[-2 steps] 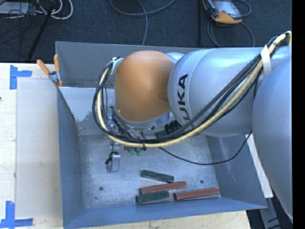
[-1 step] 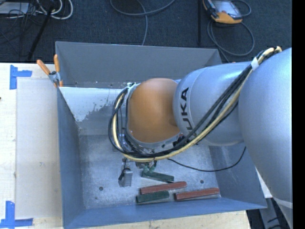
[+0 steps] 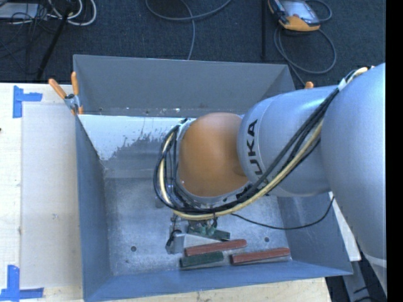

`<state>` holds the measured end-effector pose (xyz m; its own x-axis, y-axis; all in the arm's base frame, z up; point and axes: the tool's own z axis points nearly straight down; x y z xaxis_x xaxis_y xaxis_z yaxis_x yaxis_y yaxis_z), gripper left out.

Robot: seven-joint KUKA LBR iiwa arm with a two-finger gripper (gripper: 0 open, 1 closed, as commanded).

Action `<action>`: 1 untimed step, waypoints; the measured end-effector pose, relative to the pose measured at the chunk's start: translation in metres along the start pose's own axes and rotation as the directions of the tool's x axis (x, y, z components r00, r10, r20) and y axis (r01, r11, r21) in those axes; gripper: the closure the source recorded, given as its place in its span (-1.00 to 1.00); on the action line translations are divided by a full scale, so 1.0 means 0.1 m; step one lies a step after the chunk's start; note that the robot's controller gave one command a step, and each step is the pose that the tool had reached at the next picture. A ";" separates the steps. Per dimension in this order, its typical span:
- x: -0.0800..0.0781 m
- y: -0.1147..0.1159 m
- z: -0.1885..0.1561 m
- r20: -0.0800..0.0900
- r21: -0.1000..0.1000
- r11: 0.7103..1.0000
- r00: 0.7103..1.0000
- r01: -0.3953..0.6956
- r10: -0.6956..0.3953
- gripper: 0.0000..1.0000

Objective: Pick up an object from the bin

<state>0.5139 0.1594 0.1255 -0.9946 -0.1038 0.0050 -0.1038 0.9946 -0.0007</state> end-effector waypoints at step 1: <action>0.13 -0.69 -0.16 0.002 -0.001 0.989 0.989 0.145 -0.145 -1.00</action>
Offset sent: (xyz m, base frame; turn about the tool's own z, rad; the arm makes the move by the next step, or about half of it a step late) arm -0.0253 -0.0824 -0.0555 -0.0668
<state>0.5085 0.0895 0.1417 -0.9690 -0.2469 0.0033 -0.2469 0.9690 0.0005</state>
